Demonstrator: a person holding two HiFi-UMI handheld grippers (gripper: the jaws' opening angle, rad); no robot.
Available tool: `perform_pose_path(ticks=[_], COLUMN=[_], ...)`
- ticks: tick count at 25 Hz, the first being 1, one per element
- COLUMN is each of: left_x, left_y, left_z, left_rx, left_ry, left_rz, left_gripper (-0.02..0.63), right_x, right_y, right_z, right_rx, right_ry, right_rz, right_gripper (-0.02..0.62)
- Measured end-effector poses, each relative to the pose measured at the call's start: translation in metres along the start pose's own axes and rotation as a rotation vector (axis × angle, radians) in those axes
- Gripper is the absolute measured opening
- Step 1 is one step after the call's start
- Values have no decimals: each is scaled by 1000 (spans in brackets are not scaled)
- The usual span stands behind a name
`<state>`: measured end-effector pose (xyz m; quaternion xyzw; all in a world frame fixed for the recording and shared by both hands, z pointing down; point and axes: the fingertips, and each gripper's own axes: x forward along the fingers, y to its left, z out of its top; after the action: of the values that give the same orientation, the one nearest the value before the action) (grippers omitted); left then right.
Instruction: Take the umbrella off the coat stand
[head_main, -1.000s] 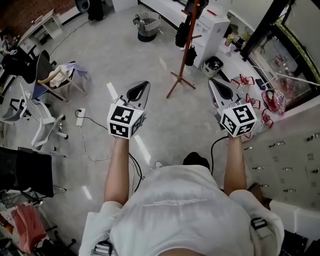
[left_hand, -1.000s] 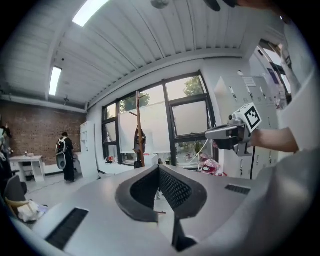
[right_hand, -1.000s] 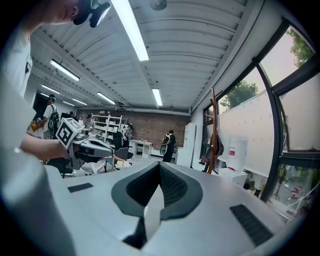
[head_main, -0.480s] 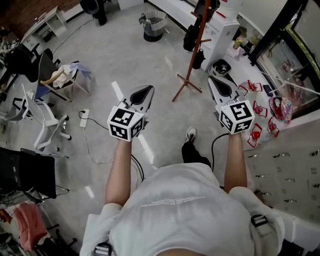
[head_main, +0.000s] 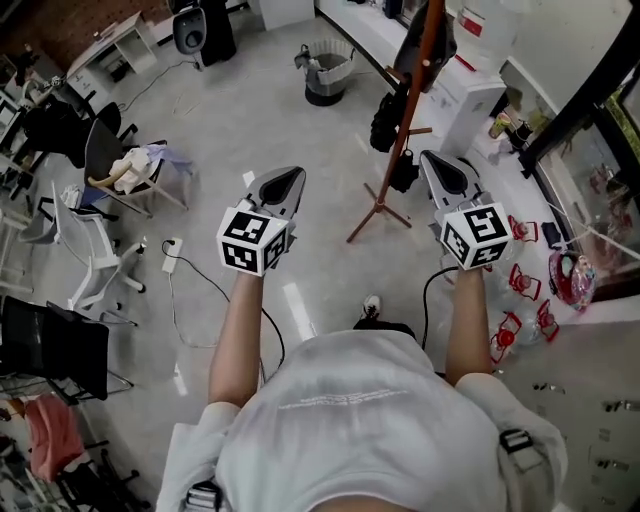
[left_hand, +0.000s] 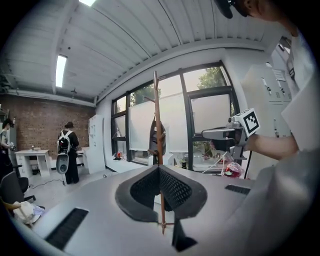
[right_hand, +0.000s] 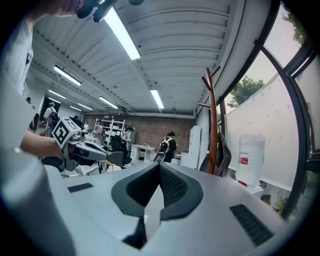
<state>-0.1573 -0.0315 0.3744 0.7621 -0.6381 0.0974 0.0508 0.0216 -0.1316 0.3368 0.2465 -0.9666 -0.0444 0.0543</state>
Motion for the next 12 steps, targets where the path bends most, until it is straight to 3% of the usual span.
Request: perform_pose_path(ticks=[5, 12], left_x=[72, 155], left_y=[16, 15], left_z=[26, 33], left_rx=[20, 29], left_ry=[1, 28], left_rz=[37, 10], left_gripper=[14, 17], right_x=[35, 68], right_y=[-58, -119], right_z=[-4, -20], right_rx=[4, 48], right_ry=[4, -9], right_rz=[52, 88], right_gripper=[23, 23])
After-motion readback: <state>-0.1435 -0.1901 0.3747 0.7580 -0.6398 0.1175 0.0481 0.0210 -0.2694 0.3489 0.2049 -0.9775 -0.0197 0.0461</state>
